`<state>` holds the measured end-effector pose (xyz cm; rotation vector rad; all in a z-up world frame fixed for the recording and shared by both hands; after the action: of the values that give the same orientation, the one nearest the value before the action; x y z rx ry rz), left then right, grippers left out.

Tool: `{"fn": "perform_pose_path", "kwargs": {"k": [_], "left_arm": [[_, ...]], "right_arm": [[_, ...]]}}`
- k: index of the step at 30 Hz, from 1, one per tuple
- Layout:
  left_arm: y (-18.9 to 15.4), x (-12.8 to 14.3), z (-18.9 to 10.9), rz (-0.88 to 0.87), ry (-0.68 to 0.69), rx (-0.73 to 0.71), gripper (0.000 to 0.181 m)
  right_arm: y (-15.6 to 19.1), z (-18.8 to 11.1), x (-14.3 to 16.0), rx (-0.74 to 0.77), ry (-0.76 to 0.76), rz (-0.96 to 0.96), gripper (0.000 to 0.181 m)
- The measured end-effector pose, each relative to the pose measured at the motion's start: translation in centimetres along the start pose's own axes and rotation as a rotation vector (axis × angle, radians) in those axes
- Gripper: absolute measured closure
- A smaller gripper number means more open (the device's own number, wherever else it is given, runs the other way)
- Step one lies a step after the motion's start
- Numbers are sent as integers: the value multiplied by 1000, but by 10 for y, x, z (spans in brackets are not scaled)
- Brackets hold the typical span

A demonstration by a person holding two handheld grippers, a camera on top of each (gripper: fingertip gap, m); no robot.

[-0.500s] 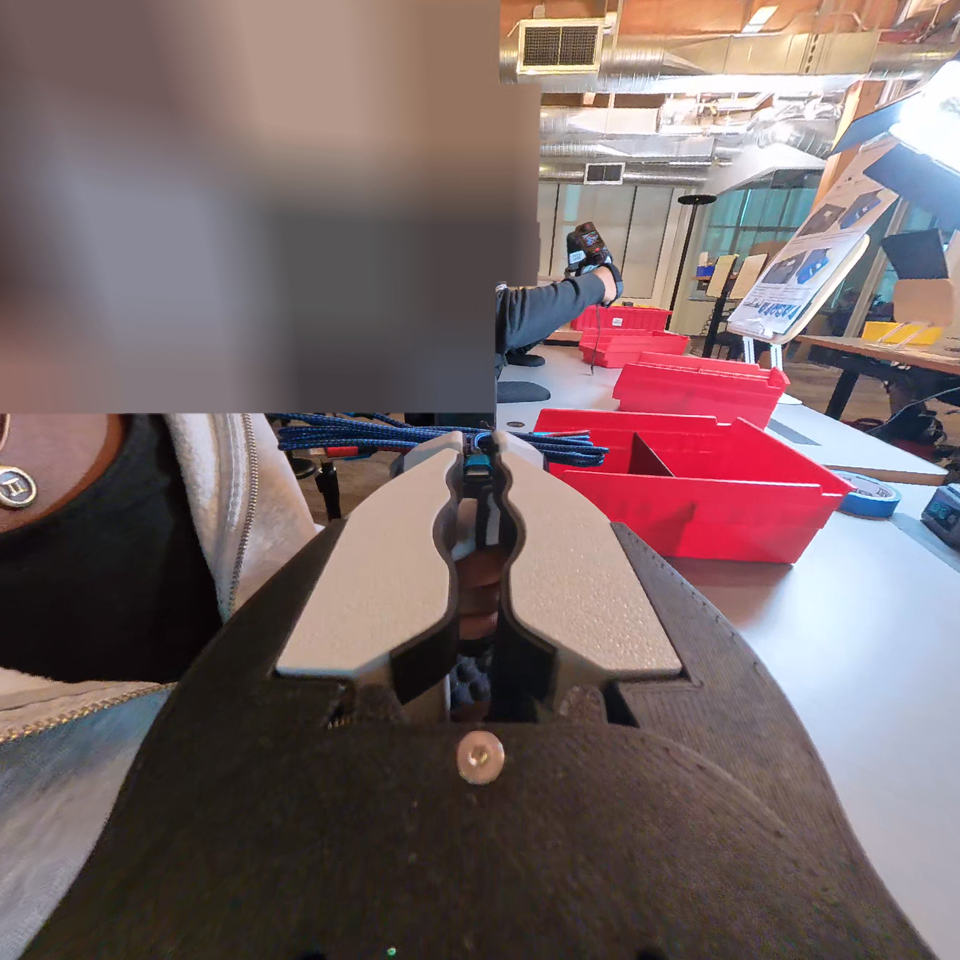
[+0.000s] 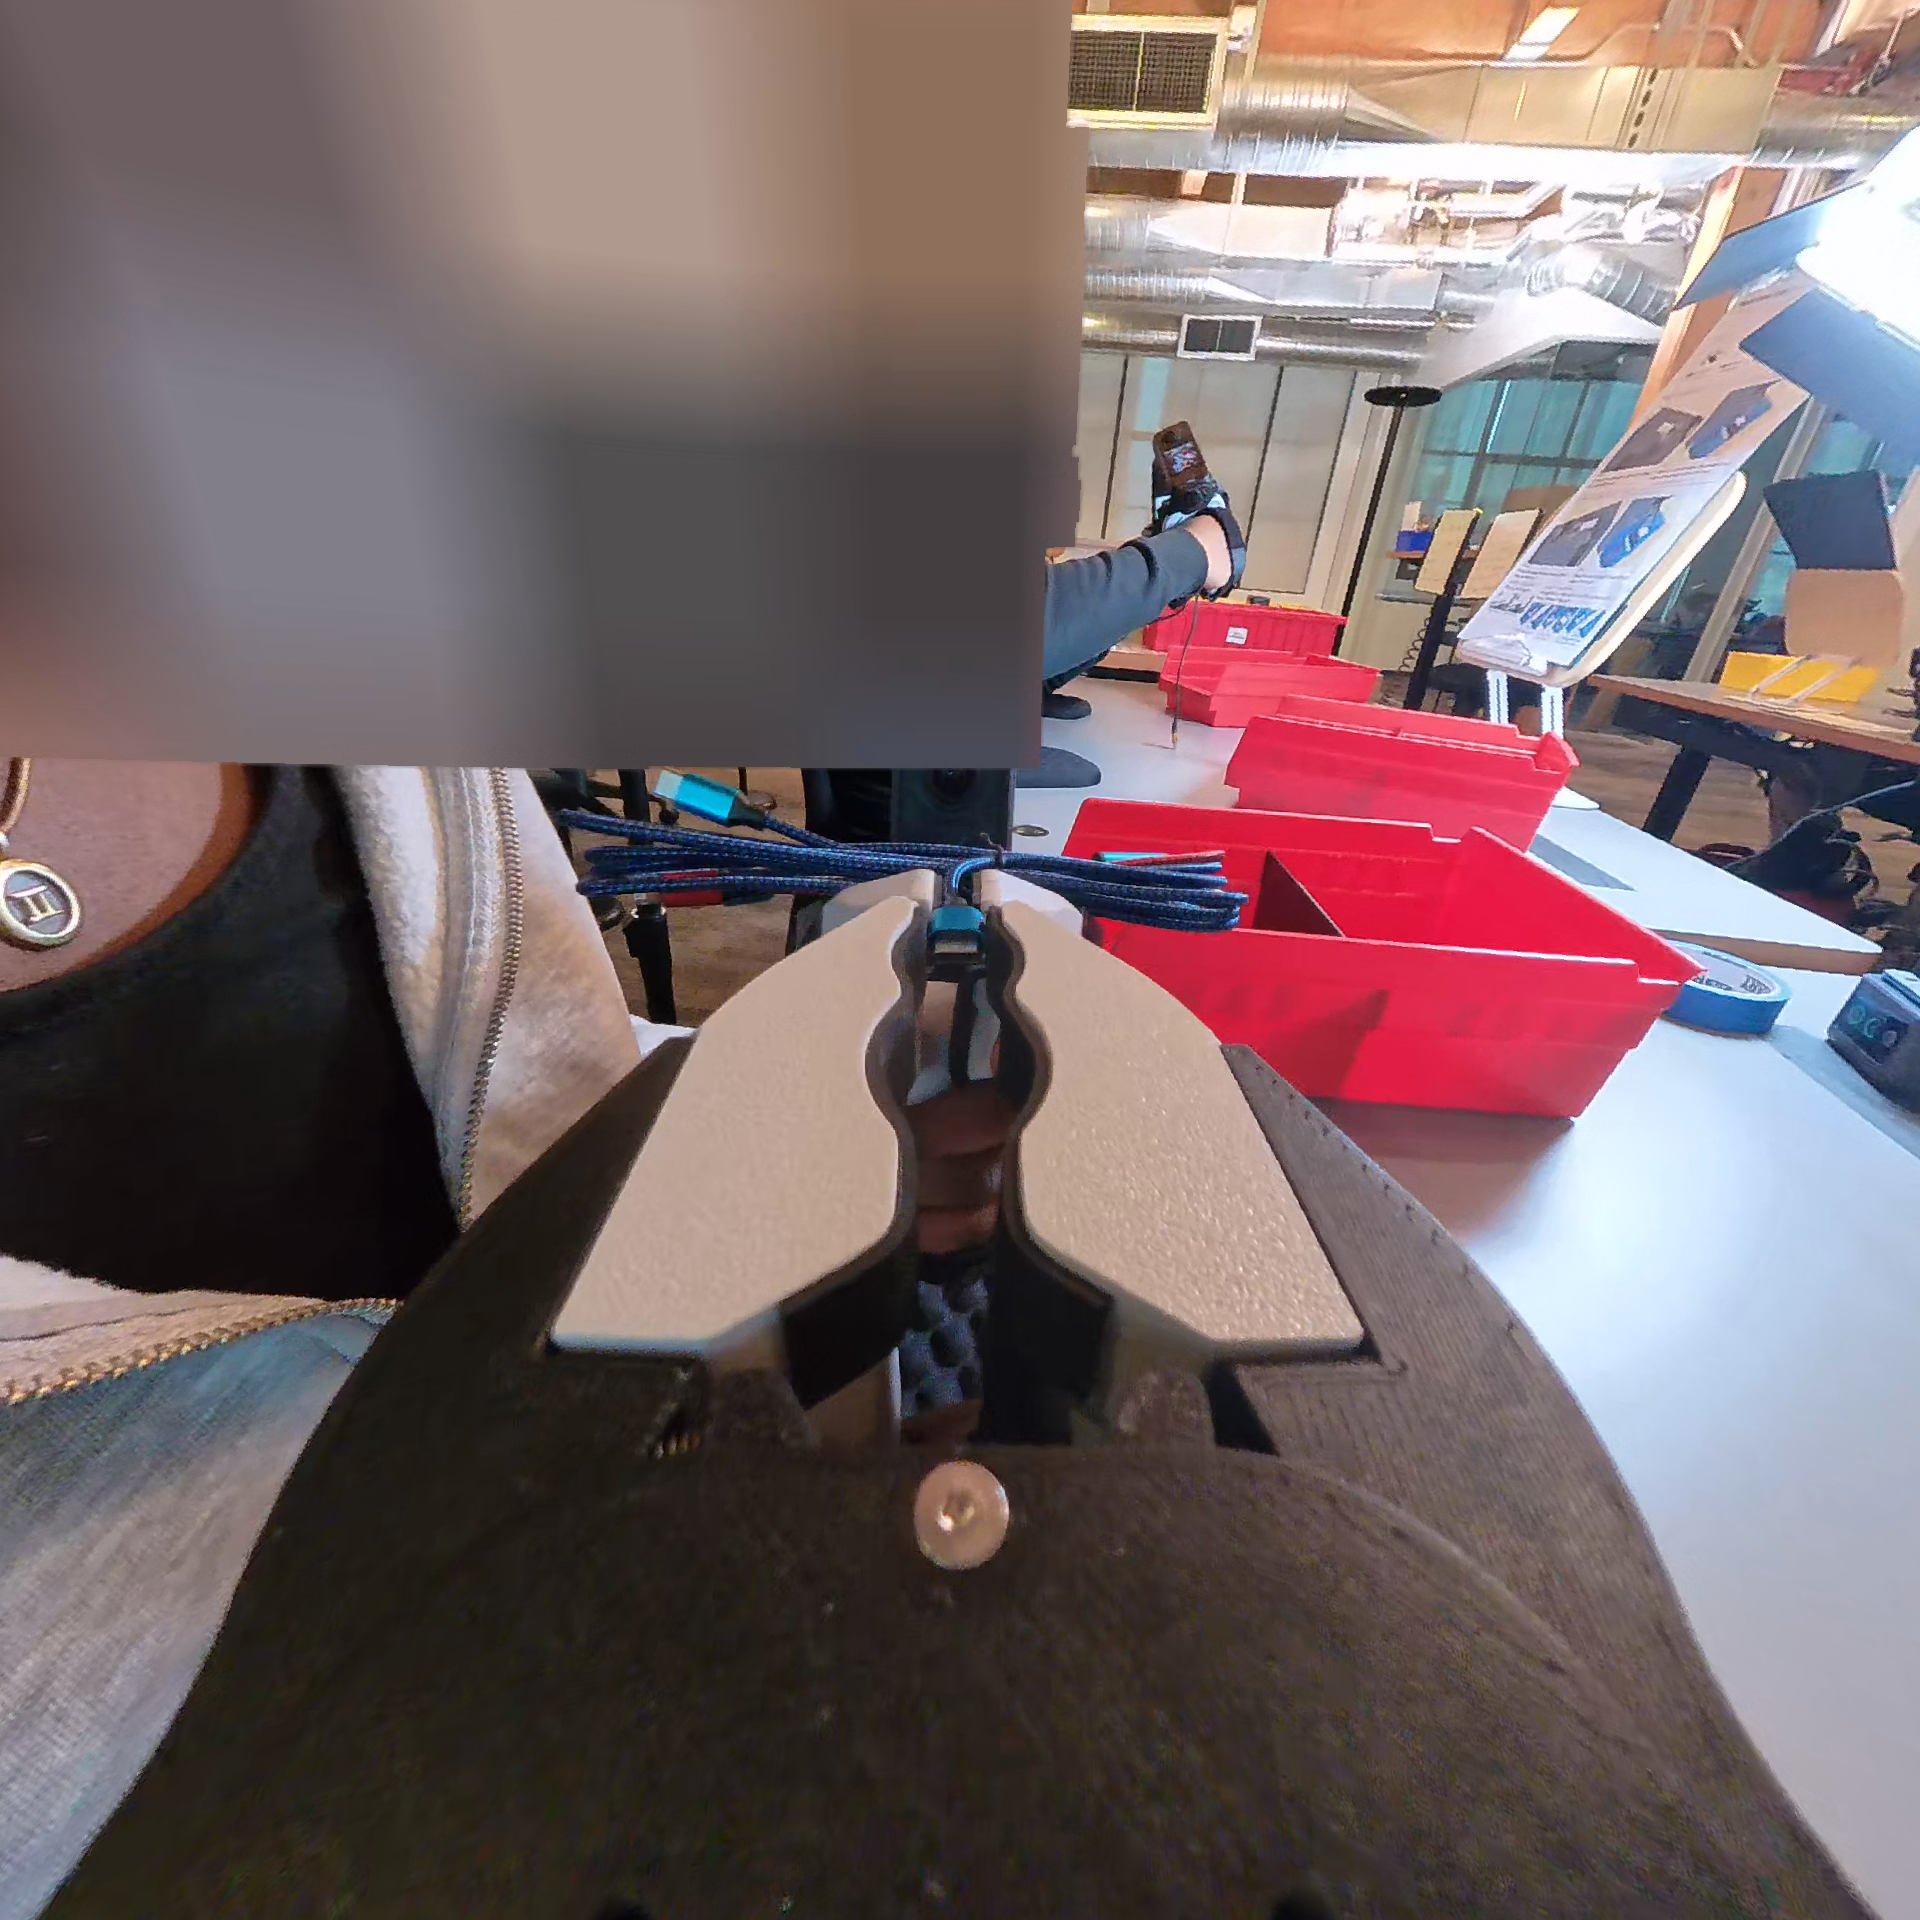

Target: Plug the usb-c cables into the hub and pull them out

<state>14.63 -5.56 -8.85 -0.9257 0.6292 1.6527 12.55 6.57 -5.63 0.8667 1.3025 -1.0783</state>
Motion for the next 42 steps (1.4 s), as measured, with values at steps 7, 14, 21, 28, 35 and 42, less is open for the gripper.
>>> {"fn": "perform_pose_path", "kwargs": {"k": [7, 14, 21, 28, 35, 42], "left_arm": [[2, 3, -1, 18, 30, -9, 176], [4, 1, -4, 14, 28, -13, 175], [2, 2, -3, 16, 41, 5, 177], [-3, 8, -1, 77, 125, 24, 166], [-1, 9, -5, 131, 203, 20, 108], [0, 11, -7, 153, 241, 15, 170]], "right_arm": [[-1, -6, 1, 40, 60, 19, 166], [3, -11, -2, 49, 154, -8, 165], [4, -10, -3, 38, 165, -42, 174], [4, -8, 3, -11, 205, -5, 175], [3, -4, 9, -19, 274, 52, 174], [2, -3, 10, -22, 299, 68, 175]]}}
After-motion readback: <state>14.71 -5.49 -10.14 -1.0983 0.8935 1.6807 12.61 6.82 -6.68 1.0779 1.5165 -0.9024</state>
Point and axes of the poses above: each gripper's, where its closed fingertips meet, z out along the fingers, x out of its underside, y = z × x across the jaws, the point moved 7 cm from there along -z, back along the fingers, and after that the axes turned 8 degrees about -x, right-handed, at the moved point
